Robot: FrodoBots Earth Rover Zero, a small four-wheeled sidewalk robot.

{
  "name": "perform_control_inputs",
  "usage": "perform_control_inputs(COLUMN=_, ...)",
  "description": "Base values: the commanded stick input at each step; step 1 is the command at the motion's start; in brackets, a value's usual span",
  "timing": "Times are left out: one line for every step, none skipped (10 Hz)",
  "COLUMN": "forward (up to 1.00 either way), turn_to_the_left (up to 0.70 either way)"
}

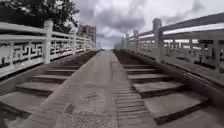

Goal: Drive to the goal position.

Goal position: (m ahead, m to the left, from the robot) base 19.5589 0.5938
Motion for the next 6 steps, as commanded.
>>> perform_control_inputs(forward=0.45, turn_to_the_left=0.27)
perform_control_inputs(forward=0.45, turn_to_the_left=0.27)
perform_control_inputs(forward=0.45, turn_to_the_left=0.25)
perform_control_inputs(forward=0.45, turn_to_the_left=0.00)
perform_control_inputs(forward=0.45, turn_to_the_left=0.00)
perform_control_inputs(forward=0.45, turn_to_the_left=0.00)
